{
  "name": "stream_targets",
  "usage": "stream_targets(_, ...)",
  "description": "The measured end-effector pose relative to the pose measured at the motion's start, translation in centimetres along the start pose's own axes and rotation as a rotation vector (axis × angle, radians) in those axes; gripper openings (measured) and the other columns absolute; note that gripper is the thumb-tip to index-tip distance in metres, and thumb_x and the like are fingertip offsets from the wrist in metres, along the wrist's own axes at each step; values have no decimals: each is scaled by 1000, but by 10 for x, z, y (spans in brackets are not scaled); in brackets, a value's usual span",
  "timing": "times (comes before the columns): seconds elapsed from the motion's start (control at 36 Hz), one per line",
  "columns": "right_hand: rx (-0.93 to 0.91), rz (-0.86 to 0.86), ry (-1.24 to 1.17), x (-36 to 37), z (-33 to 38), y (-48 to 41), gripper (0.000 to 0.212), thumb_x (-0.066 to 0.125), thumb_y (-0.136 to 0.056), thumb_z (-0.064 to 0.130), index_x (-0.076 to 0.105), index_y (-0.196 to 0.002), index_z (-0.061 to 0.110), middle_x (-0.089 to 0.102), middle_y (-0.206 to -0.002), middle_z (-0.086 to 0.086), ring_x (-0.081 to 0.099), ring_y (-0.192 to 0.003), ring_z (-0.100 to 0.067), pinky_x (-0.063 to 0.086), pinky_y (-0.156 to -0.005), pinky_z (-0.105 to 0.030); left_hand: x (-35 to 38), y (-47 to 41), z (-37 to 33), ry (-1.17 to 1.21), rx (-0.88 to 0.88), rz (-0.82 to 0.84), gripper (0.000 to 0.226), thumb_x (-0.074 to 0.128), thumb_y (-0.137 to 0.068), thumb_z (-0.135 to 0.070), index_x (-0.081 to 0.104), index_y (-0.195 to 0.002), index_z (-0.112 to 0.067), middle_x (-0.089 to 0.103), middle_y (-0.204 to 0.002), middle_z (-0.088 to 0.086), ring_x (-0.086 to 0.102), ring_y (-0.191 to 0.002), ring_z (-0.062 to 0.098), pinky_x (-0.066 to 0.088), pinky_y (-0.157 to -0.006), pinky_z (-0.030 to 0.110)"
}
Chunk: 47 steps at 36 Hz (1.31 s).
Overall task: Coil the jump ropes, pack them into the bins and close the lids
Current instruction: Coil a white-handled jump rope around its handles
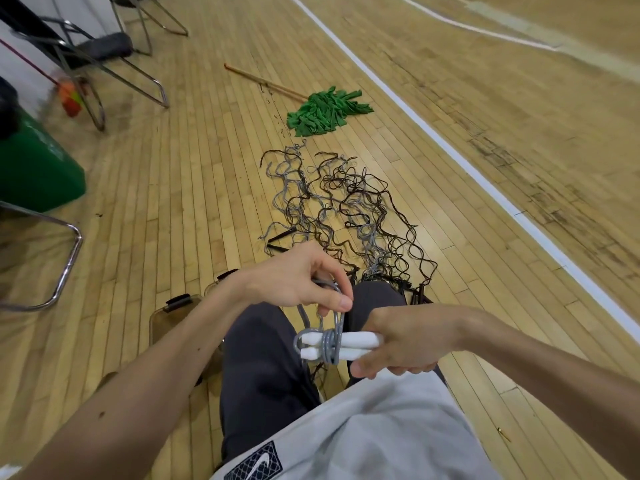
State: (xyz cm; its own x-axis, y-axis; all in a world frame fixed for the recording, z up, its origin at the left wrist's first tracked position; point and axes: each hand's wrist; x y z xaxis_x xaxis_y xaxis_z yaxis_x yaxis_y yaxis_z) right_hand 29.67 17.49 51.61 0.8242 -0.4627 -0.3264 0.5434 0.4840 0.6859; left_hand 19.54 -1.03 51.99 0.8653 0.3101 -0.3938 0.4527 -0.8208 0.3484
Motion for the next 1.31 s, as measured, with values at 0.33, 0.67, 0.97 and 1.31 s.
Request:
stream_targets(0.33, -170, -2, -191, 10, 9, 4, 55, 53, -98, 54, 60, -80, 3, 37, -46, 9, 28, -43, -14, 26, -43, -24, 18, -5, 7, 105, -32, -26, 33, 80, -71, -48, 76, -72, -16, 57, -58, 10, 45, -50, 16, 37, -50, 26)
stream_targets(0.67, -347, -96, -393, 15, 5, -3, 59, 48, -96, 54, 52, -68, 3, 32, -51, -5, 25, -41, -16, 23, -42, -22, 40, -8, 19, 244, 34, -161, 49, 64, -90, -42, 58, -49, -16, 43, -45, -3, 32, -42, 10, 24, -43, 24)
stream_targets(0.97, -375, -178, -636, 7, 0, -7, 24, 63, -98, 23, 70, -79, 9, 33, -55, 3, 23, -45, -11, 17, -42, -22, 51, 3, 24, 244, -132, -305, 36, 36, -107, -3, 51, -96, -34, 49, -94, 11, 48, -76, 11, 39, -63, 16)
stream_targets(1.31, -306, -353, -670, -8, -14, -14, 22, 60, -99, 22, 58, -85, 6, 37, -58, -1, 27, -44, -14, 22, -42, -21, 61, -3, 18, 556, -103, -443, 53, 30, -110, -20, 56, -67, -3, 42, -49, 4, 30, -41, 12, 24, -45, 24)
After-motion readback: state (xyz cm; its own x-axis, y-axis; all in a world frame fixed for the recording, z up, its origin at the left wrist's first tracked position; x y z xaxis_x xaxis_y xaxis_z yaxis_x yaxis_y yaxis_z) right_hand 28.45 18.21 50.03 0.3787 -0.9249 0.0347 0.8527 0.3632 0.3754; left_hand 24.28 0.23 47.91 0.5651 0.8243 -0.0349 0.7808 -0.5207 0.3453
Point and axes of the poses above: each hand's wrist, its own y-axis away from the middle knuckle, its own x-axis out of the palm, z = x × y
